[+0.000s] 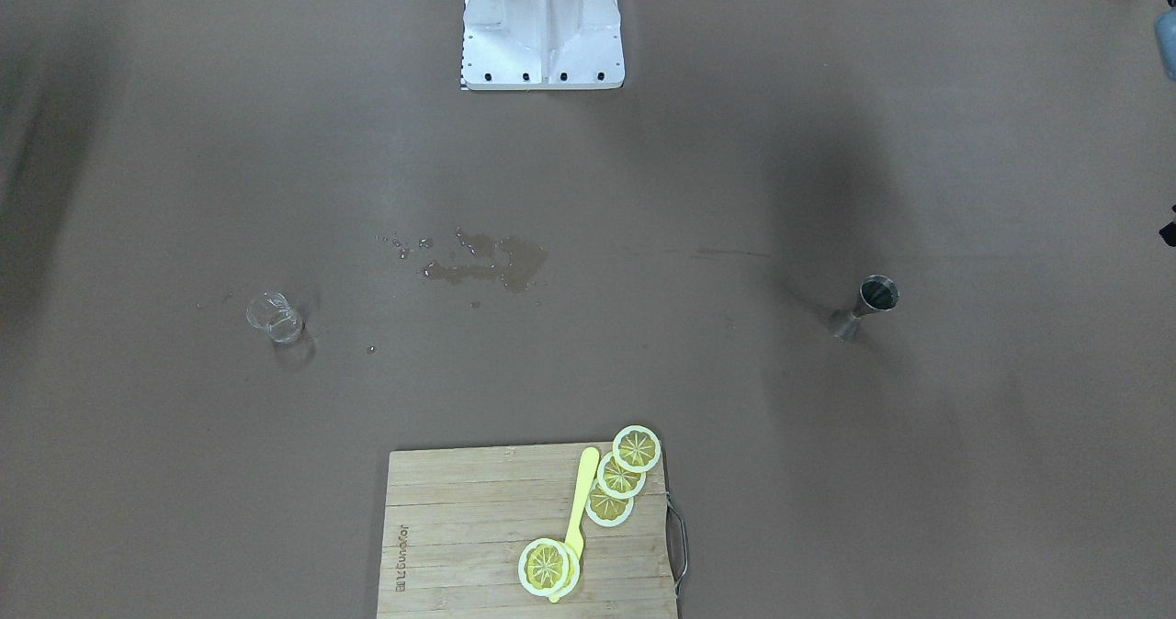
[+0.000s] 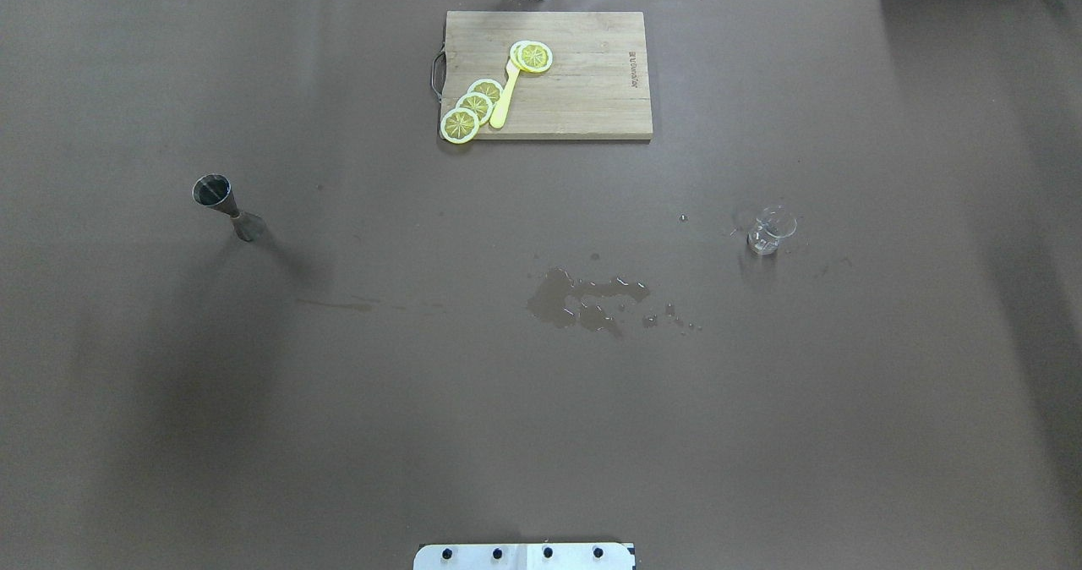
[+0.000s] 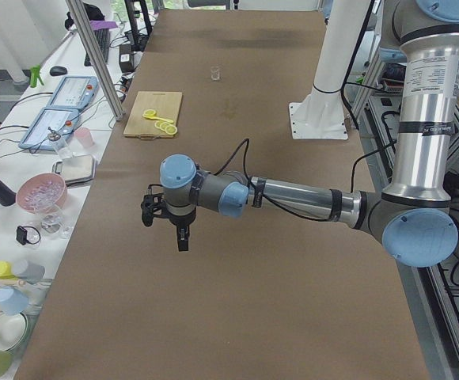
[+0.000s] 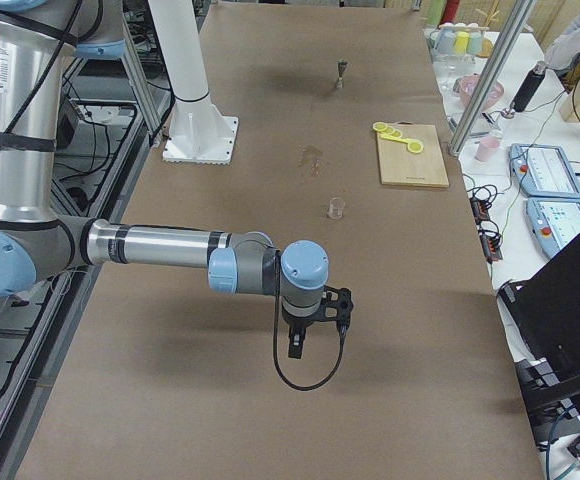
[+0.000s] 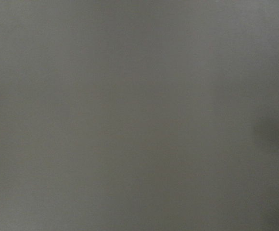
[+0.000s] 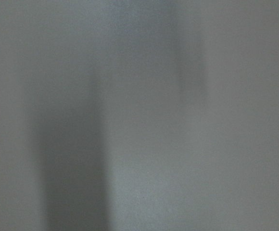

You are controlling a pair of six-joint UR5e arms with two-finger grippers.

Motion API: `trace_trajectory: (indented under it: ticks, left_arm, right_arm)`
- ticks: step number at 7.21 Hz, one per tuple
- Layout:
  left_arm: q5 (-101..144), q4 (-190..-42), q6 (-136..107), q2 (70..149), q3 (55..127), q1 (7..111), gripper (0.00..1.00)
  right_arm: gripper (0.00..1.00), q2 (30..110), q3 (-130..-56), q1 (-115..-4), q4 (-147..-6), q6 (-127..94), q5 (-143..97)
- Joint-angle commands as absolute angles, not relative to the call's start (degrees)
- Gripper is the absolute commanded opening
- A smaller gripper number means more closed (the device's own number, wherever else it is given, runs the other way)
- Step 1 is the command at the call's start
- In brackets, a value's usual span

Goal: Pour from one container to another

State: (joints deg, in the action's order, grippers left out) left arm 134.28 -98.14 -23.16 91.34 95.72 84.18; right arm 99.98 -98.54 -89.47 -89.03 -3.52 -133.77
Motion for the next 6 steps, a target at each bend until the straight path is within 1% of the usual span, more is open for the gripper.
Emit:
trace_trajectory:
  ticks: [1, 3, 6]
  left_arm:
    - [136.14, -97.91, -10.75, 88.88, 94.84, 88.92, 0.98]
    - [135.88, -94.06, -7.82, 88.33, 94.48, 90.88, 0.99]
    - [135.88, -93.87, -7.56, 88.15, 93.96, 90.88, 0.99]
  right_arm:
    - [1.0, 99.93, -98.53, -89.47, -89.03, -3.6, -133.77]
    - [1.0, 100.02, -98.61, -89.47, -89.03, -3.78, -133.6]
    - [1.0, 100.37, -98.61, -89.47, -89.03, -3.78, -133.33]
